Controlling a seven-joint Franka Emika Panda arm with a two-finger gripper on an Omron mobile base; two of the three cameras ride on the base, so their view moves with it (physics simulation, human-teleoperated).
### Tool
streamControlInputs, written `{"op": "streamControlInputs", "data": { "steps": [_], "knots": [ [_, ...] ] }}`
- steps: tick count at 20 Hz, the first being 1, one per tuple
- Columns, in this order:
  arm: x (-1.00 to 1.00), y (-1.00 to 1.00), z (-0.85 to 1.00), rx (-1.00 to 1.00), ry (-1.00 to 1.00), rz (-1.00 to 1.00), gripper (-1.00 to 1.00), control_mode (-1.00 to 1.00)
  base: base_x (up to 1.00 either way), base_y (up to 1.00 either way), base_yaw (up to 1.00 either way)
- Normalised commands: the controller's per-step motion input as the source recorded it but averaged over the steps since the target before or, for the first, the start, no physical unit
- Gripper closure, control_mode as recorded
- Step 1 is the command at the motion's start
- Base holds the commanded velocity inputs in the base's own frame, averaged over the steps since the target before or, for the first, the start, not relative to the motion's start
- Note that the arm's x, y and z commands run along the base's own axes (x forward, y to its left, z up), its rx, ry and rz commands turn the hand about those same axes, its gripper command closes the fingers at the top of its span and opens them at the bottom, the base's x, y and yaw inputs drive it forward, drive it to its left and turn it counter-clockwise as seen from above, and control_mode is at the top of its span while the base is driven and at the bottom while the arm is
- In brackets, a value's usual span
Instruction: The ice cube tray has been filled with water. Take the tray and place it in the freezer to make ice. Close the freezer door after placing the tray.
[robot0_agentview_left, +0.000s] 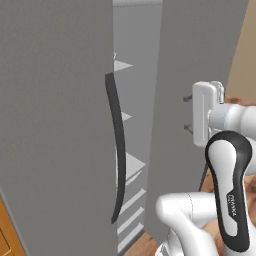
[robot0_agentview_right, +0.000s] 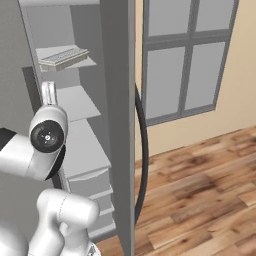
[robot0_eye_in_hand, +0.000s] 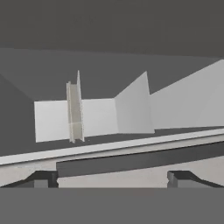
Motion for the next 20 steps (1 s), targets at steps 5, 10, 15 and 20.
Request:
{"op": "streamControlInputs", "data": {
  "steps": [5, 10, 15, 20],
  "knots": [
    [0.00, 0.00, 0.00, 0.00, 0.00, 0.00, -1.00, 1.00, -0.28, -0.04, 0.23],
    [0.00, 0.00, 0.00, 0.00, 0.00, 0.00, -1.00, 1.00, -0.02, 0.02, 0.29],
    [0.00, 0.00, 0.00, 0.00, 0.00, 0.00, -1.00, 1.00, -0.01, 0.02, 0.37],
    [0.00, 0.00, 0.00, 0.00, 0.00, 0.00, -1.00, 1.00, -0.25, 0.00, 0.37]
  ]
}}
